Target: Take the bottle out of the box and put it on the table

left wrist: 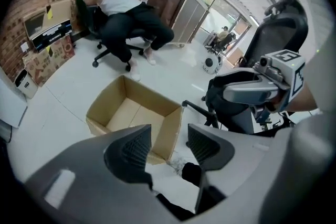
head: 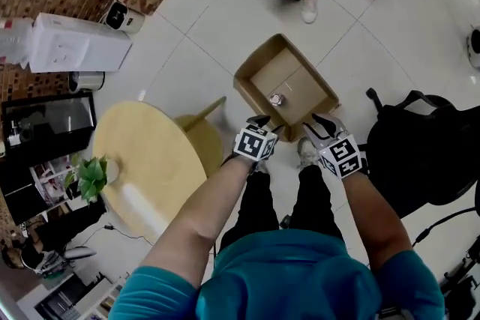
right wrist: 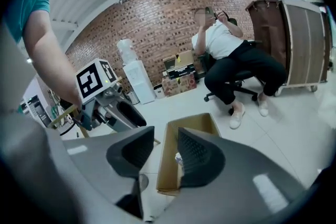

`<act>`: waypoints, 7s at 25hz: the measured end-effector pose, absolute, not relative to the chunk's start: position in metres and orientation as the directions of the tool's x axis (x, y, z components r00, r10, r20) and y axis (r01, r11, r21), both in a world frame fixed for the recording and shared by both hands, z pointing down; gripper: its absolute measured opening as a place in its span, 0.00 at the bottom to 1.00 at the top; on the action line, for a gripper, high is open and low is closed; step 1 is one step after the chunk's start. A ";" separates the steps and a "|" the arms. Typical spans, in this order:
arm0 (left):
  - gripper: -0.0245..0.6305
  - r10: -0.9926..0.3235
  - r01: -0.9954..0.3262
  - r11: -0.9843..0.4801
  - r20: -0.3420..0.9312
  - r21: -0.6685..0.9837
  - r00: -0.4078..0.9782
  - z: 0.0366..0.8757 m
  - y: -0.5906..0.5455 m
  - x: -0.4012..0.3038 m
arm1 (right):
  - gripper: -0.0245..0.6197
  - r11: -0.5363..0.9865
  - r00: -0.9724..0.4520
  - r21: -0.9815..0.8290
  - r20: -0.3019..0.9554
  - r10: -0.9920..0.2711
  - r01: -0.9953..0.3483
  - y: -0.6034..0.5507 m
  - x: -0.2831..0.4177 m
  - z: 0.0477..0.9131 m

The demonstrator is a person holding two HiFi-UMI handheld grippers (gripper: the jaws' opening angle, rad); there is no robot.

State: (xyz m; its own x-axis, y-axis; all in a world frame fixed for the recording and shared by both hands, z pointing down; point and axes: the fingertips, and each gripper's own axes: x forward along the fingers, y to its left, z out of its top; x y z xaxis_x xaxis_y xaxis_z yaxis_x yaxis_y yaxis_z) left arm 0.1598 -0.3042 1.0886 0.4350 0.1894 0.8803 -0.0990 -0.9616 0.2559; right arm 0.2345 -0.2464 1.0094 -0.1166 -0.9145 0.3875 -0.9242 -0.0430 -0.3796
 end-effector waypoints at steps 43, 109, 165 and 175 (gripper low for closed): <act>0.59 0.003 0.241 -0.969 0.972 0.061 -0.233 1.536 -0.408 0.044 | 0.34 -0.188 0.029 -0.436 0.346 -0.938 -0.880 -0.271 0.139 1.275; 0.51 0.070 0.076 -0.996 0.973 0.055 0.218 0.582 -0.236 0.109 | 0.33 0.384 -0.440 -0.274 0.182 -0.880 -0.882 -0.211 0.176 0.484; 0.53 -0.007 -0.237 -0.965 0.899 0.108 0.437 0.452 -0.413 -0.452 | 0.31 0.568 -0.615 -0.249 0.427 -0.663 -0.784 -0.402 -0.309 0.410; 0.76 -0.174 -0.388 -0.918 0.792 0.085 0.585 0.449 -0.410 -0.467 | 0.31 0.568 -0.604 -0.226 0.437 -0.667 -0.791 -0.391 -0.317 0.401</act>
State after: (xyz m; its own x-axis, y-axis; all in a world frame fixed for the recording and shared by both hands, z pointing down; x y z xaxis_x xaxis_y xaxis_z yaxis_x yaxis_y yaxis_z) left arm -0.4673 -0.4103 0.4488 0.5854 -0.1740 0.7919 -0.3878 -0.9178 0.0851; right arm -0.3175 -0.3905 0.4010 -0.6037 -0.6668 0.4370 -0.7913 0.5681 -0.2263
